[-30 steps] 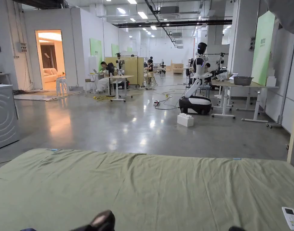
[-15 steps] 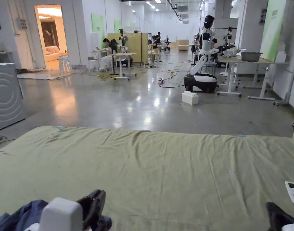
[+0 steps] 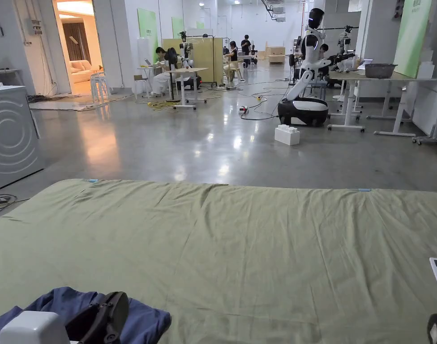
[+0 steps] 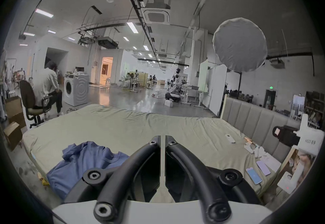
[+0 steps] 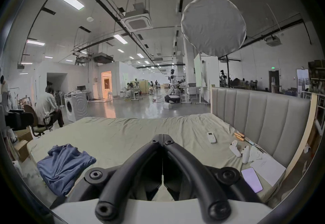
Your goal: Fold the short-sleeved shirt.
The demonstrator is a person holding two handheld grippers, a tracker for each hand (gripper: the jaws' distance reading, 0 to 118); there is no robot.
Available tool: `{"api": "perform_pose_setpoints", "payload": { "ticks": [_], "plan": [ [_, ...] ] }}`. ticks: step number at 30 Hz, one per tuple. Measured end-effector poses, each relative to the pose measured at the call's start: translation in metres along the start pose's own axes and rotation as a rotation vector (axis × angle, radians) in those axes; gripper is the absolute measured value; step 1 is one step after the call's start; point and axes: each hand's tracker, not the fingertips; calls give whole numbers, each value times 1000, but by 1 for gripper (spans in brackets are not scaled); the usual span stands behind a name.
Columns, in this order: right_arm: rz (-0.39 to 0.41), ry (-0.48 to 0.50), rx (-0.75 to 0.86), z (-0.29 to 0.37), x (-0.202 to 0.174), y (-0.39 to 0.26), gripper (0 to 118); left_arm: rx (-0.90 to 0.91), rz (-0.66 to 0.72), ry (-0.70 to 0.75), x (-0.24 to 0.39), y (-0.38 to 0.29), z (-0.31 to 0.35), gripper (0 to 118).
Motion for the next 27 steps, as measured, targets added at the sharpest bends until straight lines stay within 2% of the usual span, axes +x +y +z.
{"api": "perform_pose_setpoints", "payload": {
  "ticks": [1, 3, 11, 16, 17, 18, 20, 21, 22, 26, 27],
  "plan": [
    [7, 23, 23, -1, -1, 2, 1, -12, -3, 1, 1, 1, -1, 4],
    [-54, 64, -26, -2, -2, 0, 1, -33, 29, -14, -1, 0, -2, 4],
    [28, 118, -3, -1, -16, 1, 1, -12, 5, -10, -3, -1, 5, 4],
    [-12, 142, -30, -2, -16, -4, 1, 17, -23, -50, -22, 1, 8, 5],
    [-24, 147, -42, -1, -15, -6, 1, 44, 18, -60, -32, 2, 10, 6],
    [-31, 147, -47, 0, -14, -9, 1, 57, 89, -56, -44, 2, 11, 15],
    [-44, 142, -57, 1, -14, -15, 1, 40, 130, -42, -64, 3, 12, 37],
    [-54, 138, -63, 2, -13, -18, 1, 19, 102, -29, -73, 4, 11, 51],
    [-70, 136, -70, 1, -12, -22, 1, -22, 71, -4, -78, 3, 10, 59],
    [-181, 147, -187, -9, -11, -40, 1, -132, 63, 86, -106, -10, -5, 65],
    [-169, 139, -185, -11, -10, -42, 1, -153, 71, 86, -113, -15, -11, 71]
  ]
}}
